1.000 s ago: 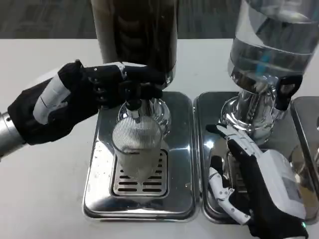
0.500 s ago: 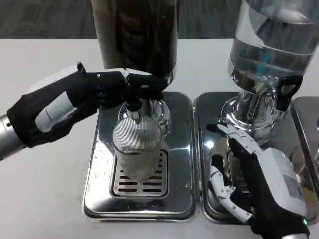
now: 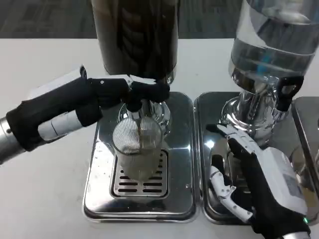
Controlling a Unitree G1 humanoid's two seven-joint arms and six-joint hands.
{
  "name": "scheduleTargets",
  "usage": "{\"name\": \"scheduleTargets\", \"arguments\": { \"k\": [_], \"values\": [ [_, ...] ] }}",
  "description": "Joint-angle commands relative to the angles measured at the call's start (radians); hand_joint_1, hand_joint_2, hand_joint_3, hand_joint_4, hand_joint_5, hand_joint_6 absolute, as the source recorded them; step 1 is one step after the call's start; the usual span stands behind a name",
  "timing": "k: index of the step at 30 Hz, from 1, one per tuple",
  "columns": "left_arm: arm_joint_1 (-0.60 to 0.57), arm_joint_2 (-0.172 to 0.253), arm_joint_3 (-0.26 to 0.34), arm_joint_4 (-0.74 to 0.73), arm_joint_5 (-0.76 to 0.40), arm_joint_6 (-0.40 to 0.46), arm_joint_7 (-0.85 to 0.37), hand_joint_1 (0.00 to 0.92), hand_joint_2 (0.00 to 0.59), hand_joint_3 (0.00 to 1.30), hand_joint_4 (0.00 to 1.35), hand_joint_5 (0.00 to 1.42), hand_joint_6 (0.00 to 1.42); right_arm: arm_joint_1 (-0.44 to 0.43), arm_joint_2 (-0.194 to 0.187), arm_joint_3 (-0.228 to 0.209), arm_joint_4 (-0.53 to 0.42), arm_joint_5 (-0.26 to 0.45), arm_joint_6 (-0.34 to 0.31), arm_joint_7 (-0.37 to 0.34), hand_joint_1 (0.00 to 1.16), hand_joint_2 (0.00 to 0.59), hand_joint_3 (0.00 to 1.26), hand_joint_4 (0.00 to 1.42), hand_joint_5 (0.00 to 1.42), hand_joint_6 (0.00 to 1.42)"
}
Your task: Grasp the cup under the faucet to collect the drink, then remove the cup.
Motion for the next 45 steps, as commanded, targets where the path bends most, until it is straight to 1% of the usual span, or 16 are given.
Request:
{"name": "scheduleTargets", "arguments": {
  "k": [1,3,4,5,7,8,10,13,16,20,25,27,30,37,41,45],
  "values": [
    [0.030,0.013,-0.038,-0.005,0.051,-0.063,-0.020,0.000,0.063,0.31,0.17,0.21,0.12,-0.008,-0.010,-0.006,-0.005,0.029,-0.010,0.014,0.49,0.586,0.22,0.14,0.11,0.19],
    [0.030,0.017,-0.040,0.000,0.064,-0.096,-0.010,0.000,0.058,0.31,0.16,0.20,0.12,-0.016,-0.017,-0.006,0.002,0.056,-0.026,0.027,0.49,0.586,0.22,0.14,0.11,0.19],
    [0.030,0.018,-0.042,0.001,0.069,-0.108,-0.005,0.000,0.057,0.31,0.16,0.20,0.12,-0.024,-0.021,-0.008,0.008,0.086,-0.035,0.044,0.49,0.580,0.22,0.14,0.11,0.19],
    [0.031,0.020,-0.044,0.003,0.071,-0.117,0.000,0.000,0.058,0.31,0.16,0.20,0.12,-0.038,-0.025,-0.010,0.015,0.135,-0.035,0.080,0.49,0.556,0.21,0.14,0.11,0.19],
    [0.033,0.023,-0.049,0.006,0.070,-0.128,0.008,0.000,0.066,0.31,0.15,0.19,0.12,-0.067,-0.034,-0.014,0.034,0.243,-0.048,0.150,0.52,0.470,0.18,0.12,0.11,0.19],
    [0.034,0.025,-0.051,0.008,0.070,-0.135,0.014,0.000,0.067,0.30,0.15,0.19,0.12,-0.081,-0.040,-0.013,0.038,0.281,-0.046,0.183,0.58,0.415,0.17,0.11,0.11,0.20],
    [0.037,0.028,-0.056,0.008,0.073,-0.148,0.024,0.000,0.069,0.30,0.14,0.18,0.11,-0.100,-0.051,-0.014,0.043,0.327,-0.048,0.228,0.63,0.336,0.12,0.08,0.11,0.20],
    [0.042,0.032,-0.065,0.007,0.072,-0.157,0.034,0.000,0.069,0.30,0.14,0.18,0.11,-0.122,-0.068,-0.016,0.062,0.383,-0.066,0.287,0.65,0.272,0.05,0.03,0.09,0.19],
    [0.047,0.035,-0.068,0.005,0.074,-0.163,0.047,0.000,0.069,0.30,0.14,0.18,0.11,-0.132,-0.078,-0.020,0.080,0.409,-0.083,0.308,0.65,0.223,0.00,0.00,0.03,0.14],
    [0.053,0.040,-0.071,-0.001,0.074,-0.165,0.060,0.000,0.070,0.30,0.14,0.18,0.11,-0.154,-0.087,-0.017,0.100,0.425,-0.086,0.336,0.63,0.209,0.00,0.00,0.00,0.09],
    [0.058,0.049,-0.072,-0.005,0.077,-0.171,0.071,0.000,0.070,0.31,0.14,0.18,0.11,-0.180,-0.085,-0.012,0.121,0.427,-0.086,0.359,0.63,0.203,0.00,0.00,0.00,0.08],
    [0.060,0.051,-0.073,-0.007,0.076,-0.171,0.075,0.000,0.070,0.31,0.14,0.18,0.11,-0.190,-0.081,-0.010,0.129,0.433,-0.085,0.368,0.62,0.189,0.00,0.00,0.00,0.08],
    [0.062,0.053,-0.074,-0.010,0.076,-0.172,0.079,0.000,0.070,0.31,0.14,0.18,0.11,-0.201,-0.078,-0.002,0.134,0.413,-0.096,0.362,0.62,0.184,0.00,0.00,0.00,0.08],
    [0.062,0.055,-0.074,-0.007,0.080,-0.179,0.088,0.000,0.075,0.31,0.14,0.18,0.11,-0.222,-0.062,-0.001,0.169,0.403,-0.093,0.351,0.64,0.175,0.00,0.00,0.00,0.08],
    [0.062,0.055,-0.074,-0.007,0.079,-0.180,0.089,0.000,0.061,0.32,0.14,0.19,0.11,-0.241,-0.055,0.001,0.190,0.399,-0.103,0.345,0.65,0.173,0.00,0.00,0.00,0.08],
    [0.062,0.056,-0.075,-0.010,0.080,-0.182,0.092,0.000,0.066,0.32,0.15,0.19,0.11,-0.253,-0.047,0.003,0.203,0.395,-0.116,0.337,0.65,0.175,0.00,0.00,0.00,0.08]
  ]
}}
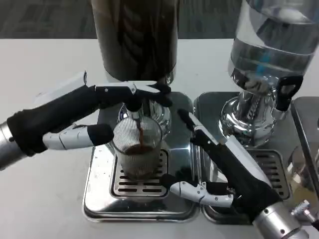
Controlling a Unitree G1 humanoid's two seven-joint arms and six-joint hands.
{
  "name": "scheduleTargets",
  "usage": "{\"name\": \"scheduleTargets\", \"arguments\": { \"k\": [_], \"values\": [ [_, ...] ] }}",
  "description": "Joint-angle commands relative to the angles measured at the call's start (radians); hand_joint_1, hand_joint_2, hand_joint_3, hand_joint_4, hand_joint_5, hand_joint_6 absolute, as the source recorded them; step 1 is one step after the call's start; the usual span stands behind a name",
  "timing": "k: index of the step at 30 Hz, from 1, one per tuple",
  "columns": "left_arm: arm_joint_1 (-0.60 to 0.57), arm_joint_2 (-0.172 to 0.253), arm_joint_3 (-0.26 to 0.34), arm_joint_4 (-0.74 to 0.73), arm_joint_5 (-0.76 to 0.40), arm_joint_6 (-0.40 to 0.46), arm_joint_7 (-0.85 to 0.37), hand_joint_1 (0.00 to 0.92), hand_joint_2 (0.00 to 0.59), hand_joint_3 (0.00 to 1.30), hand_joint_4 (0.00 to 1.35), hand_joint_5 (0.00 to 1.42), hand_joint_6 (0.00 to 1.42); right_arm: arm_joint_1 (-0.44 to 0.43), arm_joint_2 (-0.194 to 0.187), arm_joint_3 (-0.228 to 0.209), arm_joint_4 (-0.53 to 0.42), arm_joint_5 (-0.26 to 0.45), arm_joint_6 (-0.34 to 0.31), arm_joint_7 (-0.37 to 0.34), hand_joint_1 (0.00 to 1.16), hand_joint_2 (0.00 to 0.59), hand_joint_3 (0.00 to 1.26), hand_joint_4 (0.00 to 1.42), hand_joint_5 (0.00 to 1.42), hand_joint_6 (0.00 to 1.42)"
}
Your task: Grasp the cup under the faucet to collect the drink, then remove the cup.
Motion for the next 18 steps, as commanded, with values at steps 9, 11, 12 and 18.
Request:
{"name": "scheduleTargets", "arguments": {
  "k": [9,11,12,18],
  "values": [
    [0.031,0.024,-0.021,-0.014,0.029,-0.007,-0.015,0.000,0.079,0.32,0.15,0.20,0.11,-0.042,0.027,0.012,0.048,-0.010,-0.049,-0.021,0.68,0.182,0.00,0.00,0.00,0.09],
    [0.031,0.026,-0.019,-0.015,0.029,-0.009,-0.014,0.000,0.079,0.33,0.15,0.20,0.11,-0.054,0.030,0.014,0.062,-0.014,-0.050,-0.023,0.68,0.182,0.00,0.00,0.00,0.09],
    [0.031,0.026,-0.018,-0.015,0.028,-0.009,-0.013,0.000,0.079,0.33,0.16,0.20,0.12,-0.059,0.031,0.015,0.067,-0.015,-0.052,-0.024,0.69,0.182,0.00,0.00,0.00,0.09],
    [0.034,0.033,-0.014,-0.019,0.024,-0.009,-0.010,0.000,0.080,0.33,0.16,0.20,0.12,-0.088,0.042,0.031,0.108,-0.032,-0.068,-0.035,0.71,0.178,0.00,0.00,0.00,0.10]
  ]
}}
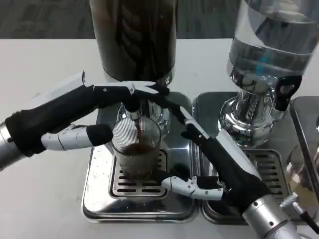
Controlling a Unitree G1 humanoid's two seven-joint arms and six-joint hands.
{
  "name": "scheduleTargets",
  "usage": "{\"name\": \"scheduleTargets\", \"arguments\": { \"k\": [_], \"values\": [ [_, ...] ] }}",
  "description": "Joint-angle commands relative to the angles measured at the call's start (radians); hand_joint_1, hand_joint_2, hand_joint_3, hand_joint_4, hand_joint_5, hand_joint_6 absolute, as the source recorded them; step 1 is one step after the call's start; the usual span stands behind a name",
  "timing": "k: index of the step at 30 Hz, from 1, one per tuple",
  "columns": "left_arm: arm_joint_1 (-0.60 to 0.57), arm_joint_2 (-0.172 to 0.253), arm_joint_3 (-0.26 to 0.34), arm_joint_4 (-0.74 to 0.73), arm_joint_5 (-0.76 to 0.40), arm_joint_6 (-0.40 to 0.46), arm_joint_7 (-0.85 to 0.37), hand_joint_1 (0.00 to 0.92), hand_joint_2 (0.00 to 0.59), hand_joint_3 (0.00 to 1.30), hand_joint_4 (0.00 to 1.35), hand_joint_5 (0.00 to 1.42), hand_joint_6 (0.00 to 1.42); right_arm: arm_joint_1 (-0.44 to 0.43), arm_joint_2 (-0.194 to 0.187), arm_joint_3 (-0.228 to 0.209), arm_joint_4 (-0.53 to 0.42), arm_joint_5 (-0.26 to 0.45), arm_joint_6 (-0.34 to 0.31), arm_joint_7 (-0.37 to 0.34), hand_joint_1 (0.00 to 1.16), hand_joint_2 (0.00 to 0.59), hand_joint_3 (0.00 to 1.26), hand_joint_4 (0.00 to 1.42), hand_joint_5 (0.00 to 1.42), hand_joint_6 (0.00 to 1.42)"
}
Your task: Grasp the cup under the faucet to collect the drink, then remove the cup.
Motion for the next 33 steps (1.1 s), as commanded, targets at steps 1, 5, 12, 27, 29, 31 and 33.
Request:
{"name": "scheduleTargets", "arguments": {
  "k": [1,5,12,27,29,31,33],
  "values": [
    [0.024,0.025,-0.013,-0.009,0.023,-0.003,-0.023,0.000,0.080,0.33,0.16,0.20,0.12,-0.025,0.011,0.015,0.033,-0.011,-0.025,-0.014,0.71,0.178,0.00,0.00,0.00,0.10],
    [0.026,0.030,-0.010,-0.012,0.019,-0.001,-0.019,0.000,0.081,0.33,0.15,0.21,0.12,-0.042,0.018,0.023,0.062,-0.020,-0.042,-0.026,0.75,0.169,0.00,0.00,0.00,0.10],
    [0.029,0.034,-0.010,-0.017,0.017,0.001,-0.015,0.000,0.077,0.32,0.15,0.21,0.12,-0.068,0.029,0.033,0.100,-0.031,-0.059,-0.041,0.81,0.170,0.00,0.00,0.00,0.10],
    [0.048,0.043,0.009,-0.028,0.016,0.005,0.005,0.000,0.079,0.28,0.13,0.21,0.14,-0.121,0.060,0.054,0.168,-0.048,-0.064,-0.067,0.87,0.162,0.00,0.00,0.00,0.10],
    [0.049,0.045,0.013,-0.026,0.026,-0.007,0.012,0.000,0.079,0.28,0.13,0.21,0.14,-0.126,0.062,0.058,0.174,-0.051,-0.064,-0.069,0.89,0.158,0.00,0.00,0.00,0.10],
    [0.051,0.047,0.019,-0.025,0.030,-0.012,0.019,0.000,0.074,0.27,0.13,0.21,0.14,-0.131,0.066,0.059,0.181,-0.051,-0.062,-0.071,0.89,0.156,0.00,0.00,0.00,0.10],
    [0.053,0.046,0.023,-0.024,0.025,-0.006,0.020,0.000,0.075,0.27,0.13,0.21,0.14,-0.139,0.073,0.061,0.191,-0.052,-0.061,-0.075,0.89,0.156,0.00,0.00,0.00,0.10]
  ]
}}
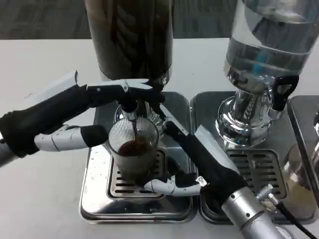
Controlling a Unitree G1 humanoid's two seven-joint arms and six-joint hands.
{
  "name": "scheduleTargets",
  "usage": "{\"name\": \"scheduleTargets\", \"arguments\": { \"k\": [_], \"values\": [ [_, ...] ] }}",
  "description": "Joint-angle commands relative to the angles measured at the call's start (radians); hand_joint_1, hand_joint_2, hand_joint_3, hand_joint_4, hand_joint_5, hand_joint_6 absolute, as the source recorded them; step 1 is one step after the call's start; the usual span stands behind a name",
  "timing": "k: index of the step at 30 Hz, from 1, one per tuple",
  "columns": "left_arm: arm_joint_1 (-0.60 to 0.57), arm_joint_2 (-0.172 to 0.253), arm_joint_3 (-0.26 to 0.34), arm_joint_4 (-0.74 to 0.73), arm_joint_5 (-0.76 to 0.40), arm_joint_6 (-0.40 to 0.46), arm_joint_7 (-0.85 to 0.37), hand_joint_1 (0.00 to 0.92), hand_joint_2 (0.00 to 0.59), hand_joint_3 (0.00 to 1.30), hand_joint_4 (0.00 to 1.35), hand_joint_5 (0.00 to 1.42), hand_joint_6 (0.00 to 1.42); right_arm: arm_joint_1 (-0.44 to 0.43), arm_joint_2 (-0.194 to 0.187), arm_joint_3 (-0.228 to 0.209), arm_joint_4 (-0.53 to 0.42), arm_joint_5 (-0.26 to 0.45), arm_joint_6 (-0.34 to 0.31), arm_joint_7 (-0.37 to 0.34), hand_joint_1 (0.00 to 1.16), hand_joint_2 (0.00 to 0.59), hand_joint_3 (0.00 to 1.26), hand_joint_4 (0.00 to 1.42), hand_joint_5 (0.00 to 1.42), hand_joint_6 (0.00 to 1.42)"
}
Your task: Grasp the cup under the faucet to collect the drink, then remove the cup.
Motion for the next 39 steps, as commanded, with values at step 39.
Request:
{"name": "scheduleTargets", "arguments": {
  "k": [39],
  "values": [
    [0.197,0.064,0.207,0.004,0.074,-0.020,0.177,0.000,0.068,0.26,0.20,0.24,0.16,-0.091,0.048,0.031,0.106,-0.002,-0.021,-0.015,0.80,0.181,0.00,0.00,0.00,0.10]
  ]
}}
